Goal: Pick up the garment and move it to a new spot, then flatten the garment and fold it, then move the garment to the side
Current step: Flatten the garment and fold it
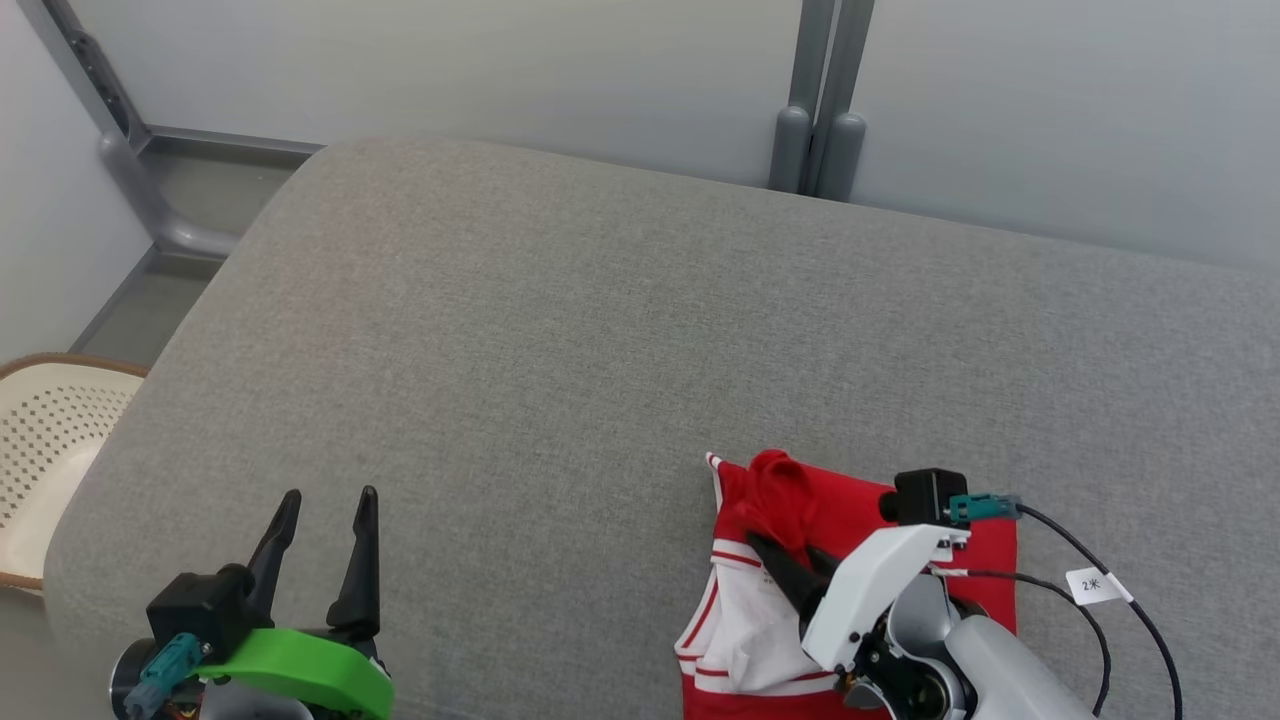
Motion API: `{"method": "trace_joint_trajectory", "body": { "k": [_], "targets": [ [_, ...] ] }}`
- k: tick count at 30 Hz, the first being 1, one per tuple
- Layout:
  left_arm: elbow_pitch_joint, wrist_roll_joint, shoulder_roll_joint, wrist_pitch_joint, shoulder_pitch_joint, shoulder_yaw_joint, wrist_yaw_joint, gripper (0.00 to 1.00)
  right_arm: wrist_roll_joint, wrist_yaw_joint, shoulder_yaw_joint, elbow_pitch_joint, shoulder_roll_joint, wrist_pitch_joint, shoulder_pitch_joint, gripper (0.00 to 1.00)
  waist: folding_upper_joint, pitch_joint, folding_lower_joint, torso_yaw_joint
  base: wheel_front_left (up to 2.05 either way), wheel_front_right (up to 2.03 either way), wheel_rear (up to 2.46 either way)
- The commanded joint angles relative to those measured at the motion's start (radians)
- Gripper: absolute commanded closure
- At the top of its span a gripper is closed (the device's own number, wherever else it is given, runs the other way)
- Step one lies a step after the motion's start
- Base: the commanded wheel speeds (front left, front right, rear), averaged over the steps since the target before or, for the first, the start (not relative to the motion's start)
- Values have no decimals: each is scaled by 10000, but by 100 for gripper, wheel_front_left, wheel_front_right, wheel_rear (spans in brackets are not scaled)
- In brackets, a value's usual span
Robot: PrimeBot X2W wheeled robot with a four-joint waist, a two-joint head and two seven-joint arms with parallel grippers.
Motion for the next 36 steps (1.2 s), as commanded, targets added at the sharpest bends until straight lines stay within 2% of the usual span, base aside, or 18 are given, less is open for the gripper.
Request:
{"method": "trace_joint_trajectory", "body": {
  "k": [1,5,10,15,20,24,30,32,33,36],
  "targets": [
    [-7,10,51,-37,-104,33,45,0,36,3,109,53,-19,-131,-174,0,0,-107,0,-178,0,0,0],
    [-56,-25,91,-60,73,79,110,0,96,3,398,-301,-84,-389,-267,0,0,-262,0,-518,0,0,0],
    [-164,-55,113,-87,271,147,196,0,237,3,269,-1525,-735,-720,-183,0,0,-433,0,-936,0,0,0],
    [-255,-51,90,-88,422,128,234,0,-141,1,-666,-2761,-1838,-1248,82,0,0,-520,0,-1232,0,0,0],
    [-359,-80,68,-115,542,264,302,0,-946,1,-1728,-3321,-2640,-1909,433,0,0,-539,0,-1530,0,0,0],
    [-429,-71,0,-149,633,380,327,0,-1741,1,-2287,-3144,-2835,-2257,726,0,0,-508,0,-1695,0,0,0],
    [-435,13,-54,-169,521,352,239,0,-2612,1,-2289,-2649,-2558,-2227,782,0,0,-425,0,-1652,0,0,0],
    [-399,23,-32,-172,428,329,212,0,-2867,1,-2098,-2316,-2479,-2063,713,62,0,-403,0,-1539,0,0,0],
    [-383,39,-29,-173,395,314,197,0,-3057,1,-1945,-2073,-2462,-1896,673,100,0,-398,0,-1466,0,0,0],
    [-331,47,-58,-157,312,248,166,0,-3337,1,-1475,-1352,-2321,-1559,508,100,0,-381,0,-1182,0,0,0]
  ]
}}
